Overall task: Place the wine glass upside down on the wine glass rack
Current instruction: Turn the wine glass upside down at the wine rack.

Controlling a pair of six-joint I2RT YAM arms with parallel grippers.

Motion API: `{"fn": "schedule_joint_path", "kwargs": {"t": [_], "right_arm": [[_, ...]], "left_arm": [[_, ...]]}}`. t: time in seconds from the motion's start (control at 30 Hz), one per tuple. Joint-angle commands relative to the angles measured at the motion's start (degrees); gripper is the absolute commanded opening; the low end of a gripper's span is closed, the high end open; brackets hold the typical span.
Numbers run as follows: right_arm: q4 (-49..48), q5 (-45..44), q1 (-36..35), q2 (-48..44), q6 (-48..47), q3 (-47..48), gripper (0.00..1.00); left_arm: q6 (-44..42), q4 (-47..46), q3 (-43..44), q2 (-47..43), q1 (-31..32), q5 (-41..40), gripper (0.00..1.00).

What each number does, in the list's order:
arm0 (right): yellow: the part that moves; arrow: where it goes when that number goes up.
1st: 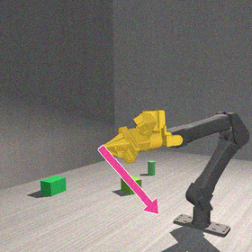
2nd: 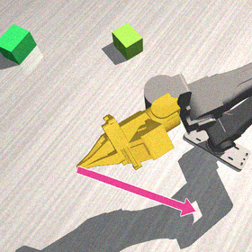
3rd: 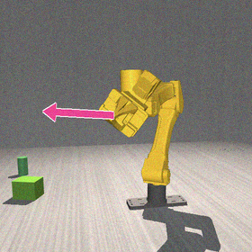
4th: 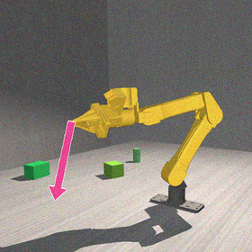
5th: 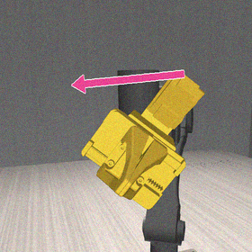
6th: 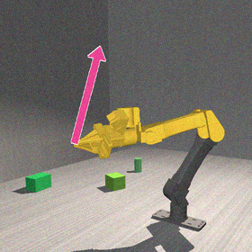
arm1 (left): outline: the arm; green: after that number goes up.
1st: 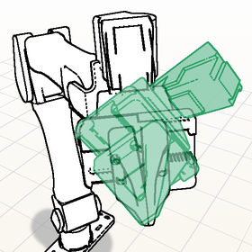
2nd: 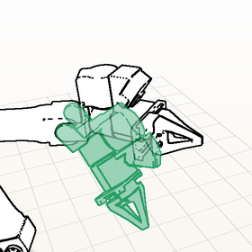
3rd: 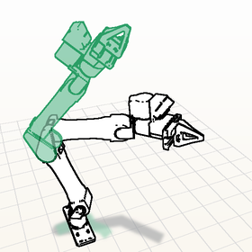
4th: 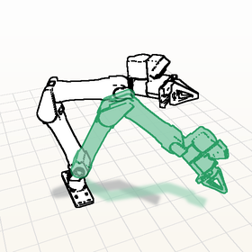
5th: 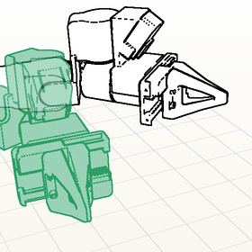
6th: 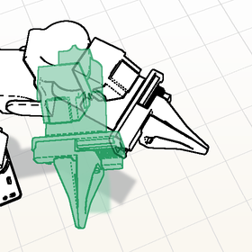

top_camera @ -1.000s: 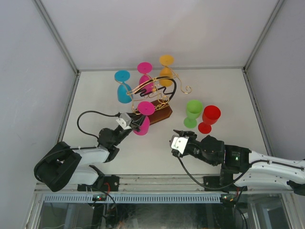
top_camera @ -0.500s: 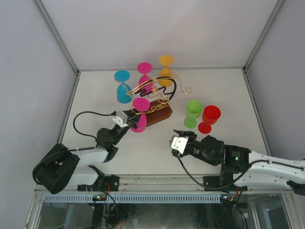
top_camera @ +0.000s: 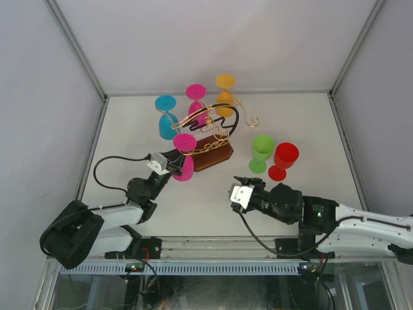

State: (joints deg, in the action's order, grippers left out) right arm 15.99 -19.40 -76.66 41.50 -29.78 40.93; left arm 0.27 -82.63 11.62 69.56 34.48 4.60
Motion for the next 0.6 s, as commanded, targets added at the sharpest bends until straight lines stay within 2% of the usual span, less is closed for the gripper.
{"fn": "schedule_joint_path", "kwargs": {"t": [0.0,0.2,0.57], "right_arm": [[-3.31,-0.02,-0.59,0.07,-0.11,1.29,0.49],[-3.62,0.20,-0.59,0.42,-0.19,1.26,0.49],[-3.45,0.28,-0.59,0.69,-0.28,1.26,0.49]], "left_arm": [[-0.89,-3.88,-1.87,-2.78,-0.29,-0.26,0.00],[-0.24,-3.85,-3.52,-4.88,-0.25,0.58,0.00],[0.72,-3.82,-5.29,-6.66,-0.29,7.28,0.00]]}}
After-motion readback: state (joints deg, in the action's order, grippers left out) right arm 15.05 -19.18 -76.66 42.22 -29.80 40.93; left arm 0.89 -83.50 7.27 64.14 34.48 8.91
